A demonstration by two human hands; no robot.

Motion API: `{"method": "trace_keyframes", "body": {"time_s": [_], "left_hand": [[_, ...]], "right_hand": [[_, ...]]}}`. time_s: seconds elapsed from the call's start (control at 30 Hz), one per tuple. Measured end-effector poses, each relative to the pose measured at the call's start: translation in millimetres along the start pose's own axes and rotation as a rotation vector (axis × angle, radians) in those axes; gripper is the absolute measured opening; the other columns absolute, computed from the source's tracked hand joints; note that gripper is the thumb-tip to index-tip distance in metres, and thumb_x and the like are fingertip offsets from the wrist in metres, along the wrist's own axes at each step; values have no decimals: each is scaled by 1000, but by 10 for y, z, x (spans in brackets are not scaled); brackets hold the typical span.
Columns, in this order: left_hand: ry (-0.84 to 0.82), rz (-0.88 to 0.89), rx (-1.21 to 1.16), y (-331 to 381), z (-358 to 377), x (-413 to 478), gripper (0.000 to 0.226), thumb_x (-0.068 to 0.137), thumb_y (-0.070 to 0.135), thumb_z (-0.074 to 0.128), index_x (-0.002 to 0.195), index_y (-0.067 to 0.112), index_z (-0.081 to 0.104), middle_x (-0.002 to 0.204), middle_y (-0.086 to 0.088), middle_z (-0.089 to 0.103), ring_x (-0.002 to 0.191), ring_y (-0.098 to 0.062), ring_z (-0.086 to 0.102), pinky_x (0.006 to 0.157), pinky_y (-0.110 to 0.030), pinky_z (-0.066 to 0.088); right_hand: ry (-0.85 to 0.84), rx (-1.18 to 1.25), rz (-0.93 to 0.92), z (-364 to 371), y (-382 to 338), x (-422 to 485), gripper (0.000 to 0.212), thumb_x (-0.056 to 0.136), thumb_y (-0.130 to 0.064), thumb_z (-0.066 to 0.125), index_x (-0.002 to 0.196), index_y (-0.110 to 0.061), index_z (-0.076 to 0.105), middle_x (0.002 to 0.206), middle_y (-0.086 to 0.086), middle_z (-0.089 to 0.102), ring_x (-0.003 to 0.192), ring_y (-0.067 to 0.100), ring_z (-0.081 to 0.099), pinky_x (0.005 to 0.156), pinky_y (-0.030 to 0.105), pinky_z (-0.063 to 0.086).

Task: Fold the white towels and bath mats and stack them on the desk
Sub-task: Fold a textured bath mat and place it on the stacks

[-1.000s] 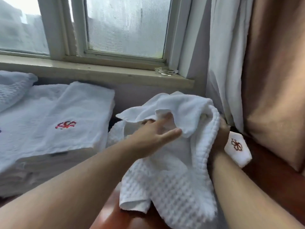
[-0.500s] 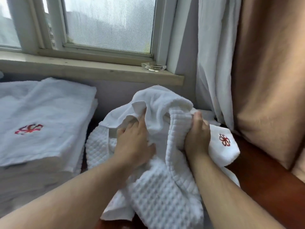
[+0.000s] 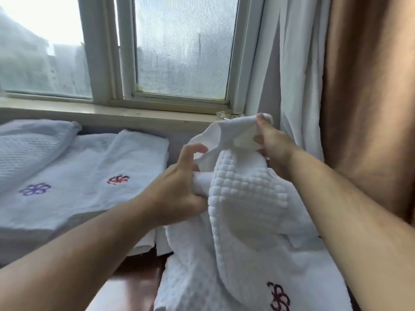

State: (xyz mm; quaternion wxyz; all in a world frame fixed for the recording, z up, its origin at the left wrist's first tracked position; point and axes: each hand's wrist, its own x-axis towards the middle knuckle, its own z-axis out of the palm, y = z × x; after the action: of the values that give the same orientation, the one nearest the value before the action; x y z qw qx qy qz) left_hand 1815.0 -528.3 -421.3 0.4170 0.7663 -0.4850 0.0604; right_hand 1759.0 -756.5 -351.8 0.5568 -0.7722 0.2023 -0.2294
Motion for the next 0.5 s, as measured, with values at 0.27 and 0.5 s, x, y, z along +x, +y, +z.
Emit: {"method": "trace_keyframes", "body": {"time_s": [0.27, 0.5], "left_hand": [[210, 321, 126, 512, -162, 6, 56, 67, 26, 67, 105, 28, 26, 79, 11, 46, 63, -22, 42, 52, -36, 40], [133, 281, 135, 499, -259, -318, 49, 74, 50, 60, 110, 26, 37, 88, 18, 44, 76, 3, 47, 63, -15, 34]], "right_hand": [[-271, -174, 188, -100, -231, -503, 68, 78, -82, 58, 95, -20, 79, 96, 6, 78, 86, 22, 76, 83, 36, 59], [-505, -362, -4, 125, -58, -1129, 51, 81, -61, 73, 120, -29, 71, 113, -5, 75, 108, 15, 70, 98, 41, 54]]}}
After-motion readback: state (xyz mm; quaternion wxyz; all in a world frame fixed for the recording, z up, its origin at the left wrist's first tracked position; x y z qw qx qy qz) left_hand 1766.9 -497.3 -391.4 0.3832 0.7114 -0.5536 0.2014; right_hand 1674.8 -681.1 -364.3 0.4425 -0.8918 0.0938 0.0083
